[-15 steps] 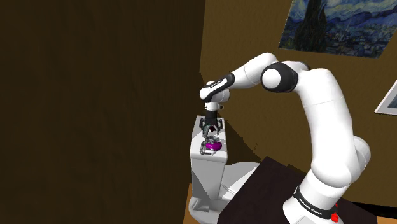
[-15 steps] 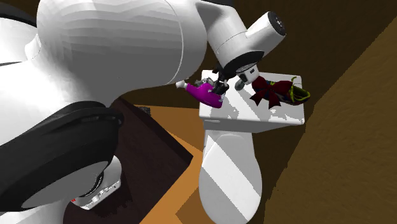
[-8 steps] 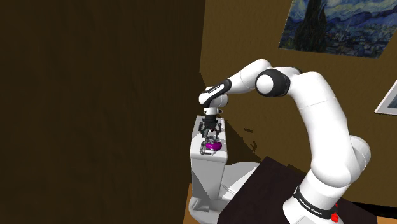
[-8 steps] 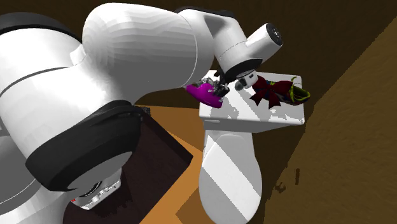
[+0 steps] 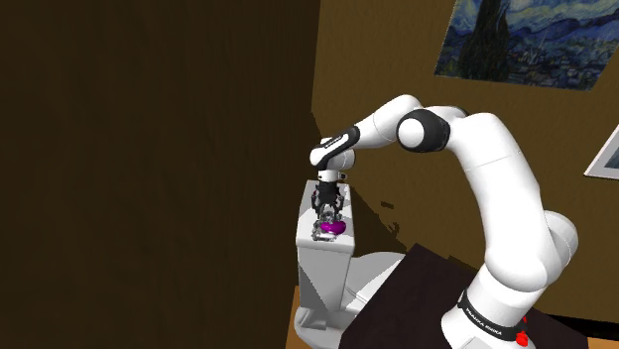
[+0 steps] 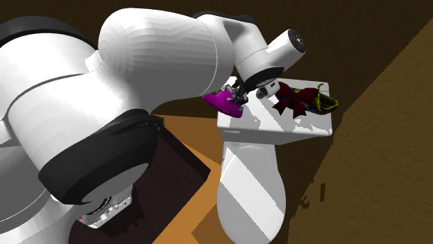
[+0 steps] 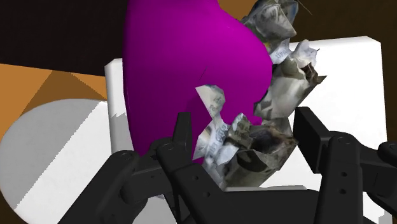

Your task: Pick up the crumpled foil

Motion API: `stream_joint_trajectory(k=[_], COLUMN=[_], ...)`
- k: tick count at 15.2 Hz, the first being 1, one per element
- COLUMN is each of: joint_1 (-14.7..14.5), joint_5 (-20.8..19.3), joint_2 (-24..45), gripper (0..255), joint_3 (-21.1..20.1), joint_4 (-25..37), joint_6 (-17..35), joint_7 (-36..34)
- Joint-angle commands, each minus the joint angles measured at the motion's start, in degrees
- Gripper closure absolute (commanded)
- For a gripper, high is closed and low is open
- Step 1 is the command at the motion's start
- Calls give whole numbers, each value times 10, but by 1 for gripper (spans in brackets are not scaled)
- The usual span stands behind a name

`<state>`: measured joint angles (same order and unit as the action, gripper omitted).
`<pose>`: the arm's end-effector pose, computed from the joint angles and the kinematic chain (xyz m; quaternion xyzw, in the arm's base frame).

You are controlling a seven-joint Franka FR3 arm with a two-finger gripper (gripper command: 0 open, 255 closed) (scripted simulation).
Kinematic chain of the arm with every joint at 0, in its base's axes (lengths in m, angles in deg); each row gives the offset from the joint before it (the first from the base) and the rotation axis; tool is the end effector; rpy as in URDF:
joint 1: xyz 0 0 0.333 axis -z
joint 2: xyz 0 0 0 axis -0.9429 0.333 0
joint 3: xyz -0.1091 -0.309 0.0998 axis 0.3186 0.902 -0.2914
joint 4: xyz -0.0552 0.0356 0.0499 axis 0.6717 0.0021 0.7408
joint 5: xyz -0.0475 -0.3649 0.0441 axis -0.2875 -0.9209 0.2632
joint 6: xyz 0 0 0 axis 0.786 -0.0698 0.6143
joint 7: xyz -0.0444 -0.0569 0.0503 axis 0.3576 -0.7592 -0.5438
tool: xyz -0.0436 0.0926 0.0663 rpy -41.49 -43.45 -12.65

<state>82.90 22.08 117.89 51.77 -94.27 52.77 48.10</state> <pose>0.6350 -0.1349 0.1685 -0.8743 0.4455 0.1884 0.0411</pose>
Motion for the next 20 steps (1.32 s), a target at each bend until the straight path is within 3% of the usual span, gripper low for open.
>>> stream_joint_trajectory(k=[1, 20], joint_1=[0, -1], joint_5=[0, -6], joint_2=[1, -79], gripper=[255, 255], joint_3=[0, 3], joint_4=[0, -9], joint_6=[1, -69], joint_7=[0, -12])
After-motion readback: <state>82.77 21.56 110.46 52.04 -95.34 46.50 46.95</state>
